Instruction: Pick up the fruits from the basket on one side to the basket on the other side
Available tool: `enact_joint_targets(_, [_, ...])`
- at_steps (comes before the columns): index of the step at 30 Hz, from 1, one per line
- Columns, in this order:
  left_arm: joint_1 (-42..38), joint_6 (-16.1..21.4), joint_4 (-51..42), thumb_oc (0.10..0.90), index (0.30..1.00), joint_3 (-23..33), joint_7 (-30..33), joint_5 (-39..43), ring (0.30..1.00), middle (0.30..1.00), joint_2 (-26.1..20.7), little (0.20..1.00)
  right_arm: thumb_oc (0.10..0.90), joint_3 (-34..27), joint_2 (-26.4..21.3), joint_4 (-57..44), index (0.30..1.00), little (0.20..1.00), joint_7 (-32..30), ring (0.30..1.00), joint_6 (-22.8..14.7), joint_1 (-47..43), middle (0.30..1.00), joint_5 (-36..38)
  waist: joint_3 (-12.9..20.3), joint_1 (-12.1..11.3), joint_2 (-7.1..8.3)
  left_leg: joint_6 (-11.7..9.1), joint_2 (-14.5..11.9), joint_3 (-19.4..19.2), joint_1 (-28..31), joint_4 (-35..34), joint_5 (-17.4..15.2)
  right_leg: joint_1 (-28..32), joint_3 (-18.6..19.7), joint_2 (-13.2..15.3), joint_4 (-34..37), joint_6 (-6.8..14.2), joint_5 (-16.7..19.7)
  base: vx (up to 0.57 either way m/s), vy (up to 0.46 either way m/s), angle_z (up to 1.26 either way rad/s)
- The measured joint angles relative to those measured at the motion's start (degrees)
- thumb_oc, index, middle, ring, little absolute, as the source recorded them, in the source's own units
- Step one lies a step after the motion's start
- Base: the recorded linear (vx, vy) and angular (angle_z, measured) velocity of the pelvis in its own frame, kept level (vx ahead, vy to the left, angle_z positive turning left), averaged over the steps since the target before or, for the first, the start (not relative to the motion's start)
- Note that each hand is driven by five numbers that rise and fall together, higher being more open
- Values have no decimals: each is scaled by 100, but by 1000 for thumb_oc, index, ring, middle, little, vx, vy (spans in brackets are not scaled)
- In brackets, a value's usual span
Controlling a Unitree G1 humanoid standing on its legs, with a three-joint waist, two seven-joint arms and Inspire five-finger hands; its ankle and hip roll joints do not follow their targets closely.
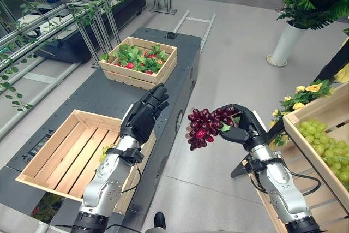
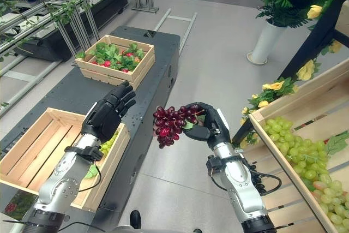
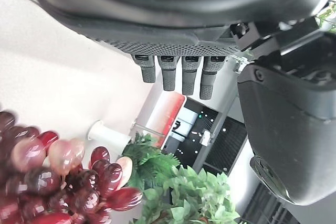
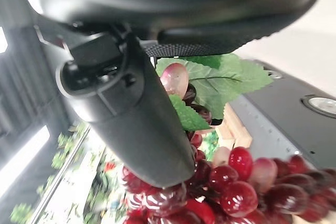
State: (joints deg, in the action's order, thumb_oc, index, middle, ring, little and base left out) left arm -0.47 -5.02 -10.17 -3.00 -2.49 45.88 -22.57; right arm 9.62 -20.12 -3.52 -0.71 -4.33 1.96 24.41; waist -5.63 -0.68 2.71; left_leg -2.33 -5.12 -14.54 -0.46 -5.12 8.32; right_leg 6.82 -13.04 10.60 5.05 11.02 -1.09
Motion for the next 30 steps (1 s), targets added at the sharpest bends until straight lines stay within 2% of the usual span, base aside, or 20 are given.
enact_joint_targets(7, [18,76,0,800,900,-23,-17,236,900,900,119,900,400,66,346,468,300,300,-51,300,12,103,300,833,0,146,-1,-6,-9,-84,4,0,-13,-42,47,-3,-6,-1,9,-3,-18,-5])
enact_joint_targets(12, [-17,568,95,800,900,-453,-28,457,900,900,184,900,400,331,530,1131,300,300,-43,300,-62,71,300,1816,-5,149,-31,-9,-86,-326,-82,4,-15,-400,189,-19,-202,-22,33,-211,-21,-25])
enact_joint_targets(15, [-232,910,370,800,900,-759,-57,464,900,900,220,900,400,364,519,1619,300,300,0,300,-150,-201,300,2183,-70,208,-161,8,-129,-349,-505,148,0,-927,197,-15,-431,-48,45,-178,7,-15])
enact_joint_targets(17, [-296,939,518,800,900,-808,-56,465,900,900,252,900,400,353,510,1872,300,300,0,300,-153,-380,300,2355,-172,219,-304,27,-132,-335,-607,157,17,-1031,216,-15,-427,-53,115,-89,-8,-16])
enact_joint_targets(19, [-298,1029,580,800,900,-819,-50,469,900,900,316,900,400,327,479,1937,300,300,10,300,-197,-390,300,2592,-404,276,-499,24,-149,-332,-616,239,10,-1037,207,-17,-428,-52,126,-92,-24,-5])
enact_joint_targets(23, [-375,1409,582,800,900,-833,-45,635,900,900,464,900,400,192,469,2023,300,300,243,300,-376,-497,300,3172,-832,299,-713,1,-224,-322,-801,379,-13,-1300,206,-34,-611,-91,117,-74,-34,-12])
enact_joint_targets(30, [-870,1751,734,800,900,-983,-20,801,900,900,460,900,400,33,486,2380,300,300,418,300,-582,-913,300,3766,-1550,298,-683,-43,-397,-326,-1159,884,-127,-1784,161,-43,-1215,-218,-10,-40,-35,-12])
